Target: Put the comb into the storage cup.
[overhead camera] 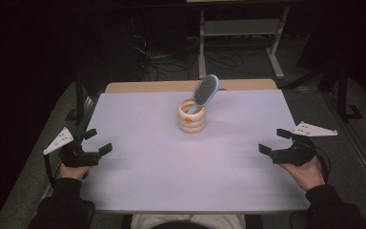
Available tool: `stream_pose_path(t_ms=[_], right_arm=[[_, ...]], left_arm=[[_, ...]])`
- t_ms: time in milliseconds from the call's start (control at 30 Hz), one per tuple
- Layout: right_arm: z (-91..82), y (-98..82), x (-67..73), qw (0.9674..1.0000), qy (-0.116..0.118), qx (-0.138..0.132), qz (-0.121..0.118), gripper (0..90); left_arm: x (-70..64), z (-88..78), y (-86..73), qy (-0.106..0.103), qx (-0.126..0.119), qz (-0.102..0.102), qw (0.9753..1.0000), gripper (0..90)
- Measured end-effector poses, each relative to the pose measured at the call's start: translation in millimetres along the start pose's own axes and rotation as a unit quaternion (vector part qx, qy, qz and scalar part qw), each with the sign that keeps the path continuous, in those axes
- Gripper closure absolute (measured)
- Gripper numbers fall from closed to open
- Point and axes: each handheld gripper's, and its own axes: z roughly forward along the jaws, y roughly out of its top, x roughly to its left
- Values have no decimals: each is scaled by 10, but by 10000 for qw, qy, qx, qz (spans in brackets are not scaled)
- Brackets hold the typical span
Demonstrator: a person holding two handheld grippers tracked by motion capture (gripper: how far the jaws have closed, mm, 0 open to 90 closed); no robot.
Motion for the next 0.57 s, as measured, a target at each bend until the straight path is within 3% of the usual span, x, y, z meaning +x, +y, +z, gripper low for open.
stream_pose_path(t_ms=[567], right_arm=[[-27, -229, 88, 10000, -8, 31, 42, 0]], left_arm=[[-3, 12, 0, -31, 38, 33, 10000, 0]])
